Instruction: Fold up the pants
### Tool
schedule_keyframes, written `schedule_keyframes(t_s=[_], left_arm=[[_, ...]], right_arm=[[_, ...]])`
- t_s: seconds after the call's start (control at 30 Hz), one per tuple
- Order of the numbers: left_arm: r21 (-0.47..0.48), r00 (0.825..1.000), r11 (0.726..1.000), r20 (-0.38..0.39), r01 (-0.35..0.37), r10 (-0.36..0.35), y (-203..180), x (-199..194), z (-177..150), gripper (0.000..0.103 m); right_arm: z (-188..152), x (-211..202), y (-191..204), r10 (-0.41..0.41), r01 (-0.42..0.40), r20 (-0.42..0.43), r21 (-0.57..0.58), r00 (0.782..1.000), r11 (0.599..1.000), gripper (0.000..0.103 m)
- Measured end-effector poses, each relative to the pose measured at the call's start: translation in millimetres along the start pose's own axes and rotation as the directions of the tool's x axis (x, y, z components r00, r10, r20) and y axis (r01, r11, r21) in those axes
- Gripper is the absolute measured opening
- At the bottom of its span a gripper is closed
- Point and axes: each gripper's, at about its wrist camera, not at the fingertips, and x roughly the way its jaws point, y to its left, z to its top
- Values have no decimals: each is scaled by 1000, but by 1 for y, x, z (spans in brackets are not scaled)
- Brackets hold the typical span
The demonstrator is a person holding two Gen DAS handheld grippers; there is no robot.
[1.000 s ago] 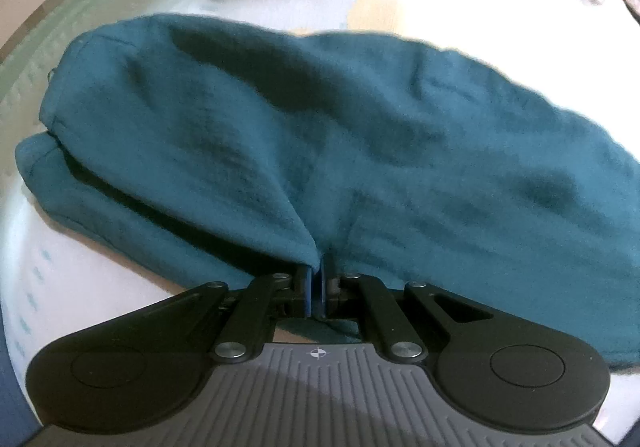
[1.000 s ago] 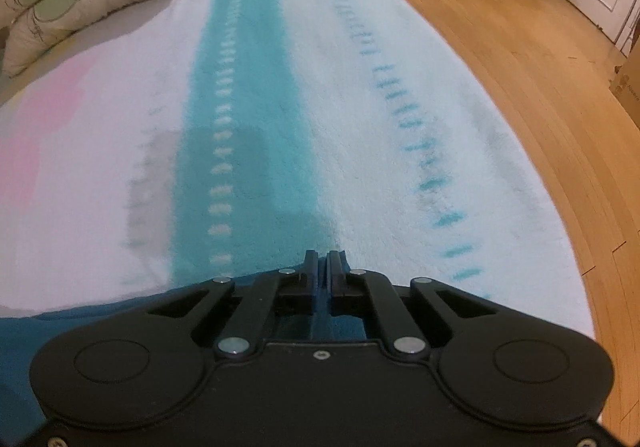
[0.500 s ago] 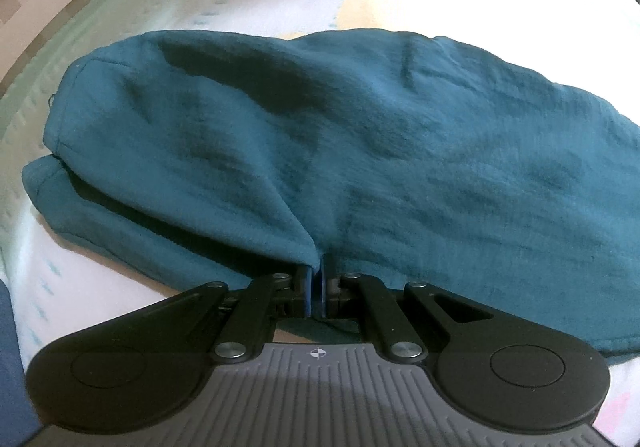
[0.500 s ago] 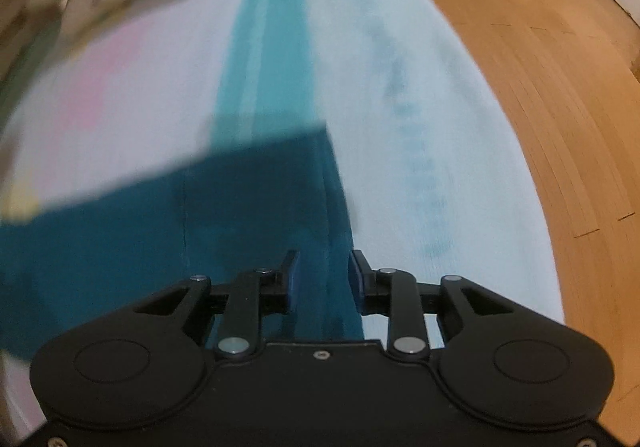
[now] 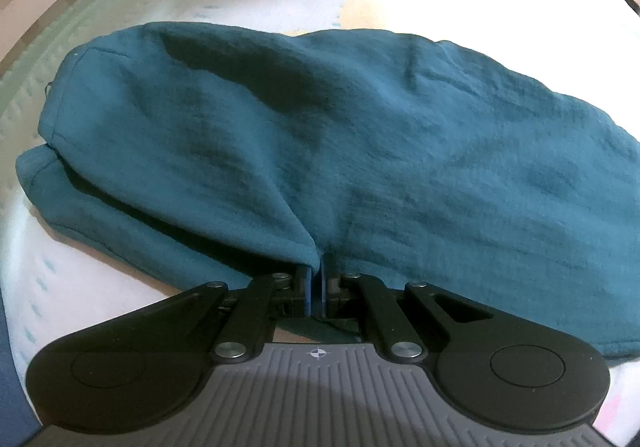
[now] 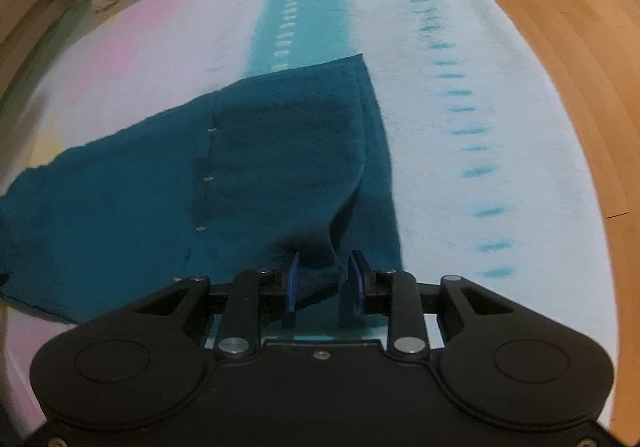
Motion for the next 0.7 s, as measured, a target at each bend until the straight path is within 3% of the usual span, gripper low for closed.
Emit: schedule_keyframes(t_s=[0.07, 0.17, 0.37, 0.4, 0.47, 0.53, 0.63, 0.7], left_arm=[[1, 1000, 1000, 1, -1, 1, 0, 0, 0, 4], [5, 1000, 1000, 2, -4, 4, 0, 0, 0, 4], [-12, 1000, 1000, 0, 3, -3, 2, 0, 0, 4], [-13, 1000, 1000, 1, 3, -3, 2, 0, -1, 4], [-12, 1000, 1000, 3, 6, -6, 2, -1, -1, 4], [-15, 1000, 1000, 2, 21, -21, 4, -2, -2, 4], [-47, 998, 997, -3, 60, -60, 10, -4, -6, 4], [-47, 998, 997, 0, 63, -64, 9, -5, -8, 4]], right_arm=[[1, -3, 3, 13, -13, 9, 1, 1000, 1000, 20], [7, -13, 6, 7, -8, 33, 19, 999, 1000, 12], [17, -36, 9, -81, 80, 55, 19, 995, 997, 10], [18, -32, 8, -120, 119, 34, 16, 992, 993, 10], [16, -19, 8, -204, 204, -29, -17, 979, 979, 21], [14, -8, 4, -243, 244, -74, -2, 967, 970, 21], [13, -14, 2, -190, 194, -48, 97, 981, 976, 21], [16, -22, 13, -165, 166, -22, 100, 986, 981, 21]])
